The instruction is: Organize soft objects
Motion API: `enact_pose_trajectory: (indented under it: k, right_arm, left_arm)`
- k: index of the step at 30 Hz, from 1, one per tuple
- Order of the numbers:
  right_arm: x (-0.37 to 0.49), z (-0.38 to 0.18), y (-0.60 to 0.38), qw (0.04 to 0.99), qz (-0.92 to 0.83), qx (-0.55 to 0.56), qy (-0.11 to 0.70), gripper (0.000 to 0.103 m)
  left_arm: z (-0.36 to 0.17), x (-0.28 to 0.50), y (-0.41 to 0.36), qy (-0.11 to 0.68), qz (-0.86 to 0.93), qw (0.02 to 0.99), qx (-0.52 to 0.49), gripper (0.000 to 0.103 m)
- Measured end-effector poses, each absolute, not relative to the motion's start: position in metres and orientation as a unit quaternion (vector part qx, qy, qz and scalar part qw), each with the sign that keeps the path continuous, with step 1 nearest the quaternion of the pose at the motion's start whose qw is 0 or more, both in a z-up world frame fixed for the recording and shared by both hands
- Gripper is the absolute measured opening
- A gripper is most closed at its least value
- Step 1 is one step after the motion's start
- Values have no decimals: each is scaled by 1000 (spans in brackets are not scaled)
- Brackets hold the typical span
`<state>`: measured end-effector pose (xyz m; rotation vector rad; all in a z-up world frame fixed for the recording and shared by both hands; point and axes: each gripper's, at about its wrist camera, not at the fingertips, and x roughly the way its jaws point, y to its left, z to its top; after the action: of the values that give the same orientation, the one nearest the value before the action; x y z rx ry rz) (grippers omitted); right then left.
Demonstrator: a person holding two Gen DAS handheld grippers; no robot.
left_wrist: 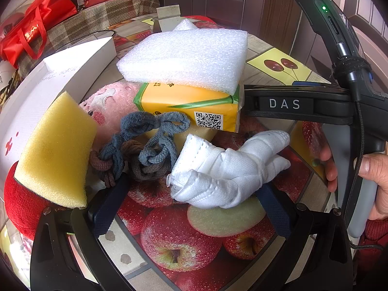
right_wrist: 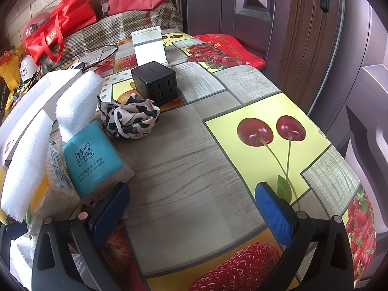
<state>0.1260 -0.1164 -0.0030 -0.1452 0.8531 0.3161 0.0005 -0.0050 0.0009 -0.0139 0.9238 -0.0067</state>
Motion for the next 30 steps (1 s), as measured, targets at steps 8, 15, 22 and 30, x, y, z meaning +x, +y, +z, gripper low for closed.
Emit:
enact_pose_trajectory:
  k: [8, 15, 22, 30]
  right_arm:
    - [126, -3, -116, 896, 152, -70, 411, 103]
    - [127, -4, -116, 896, 152, -71, 412, 103]
    - [127, -4, -116, 896, 153, -69, 412, 103]
    - [127, -4, -118, 896, 154, -65, 412, 103]
  left_arm:
    - [1, 0, -5, 446, -3, 895, -7, 102]
    - [1, -1, -8, 445, -15, 895, -4, 102]
    - [13, -27, -24, 417, -106, 903, 2, 102]
    - [59, -88, -10, 326, -173, 929, -5, 102]
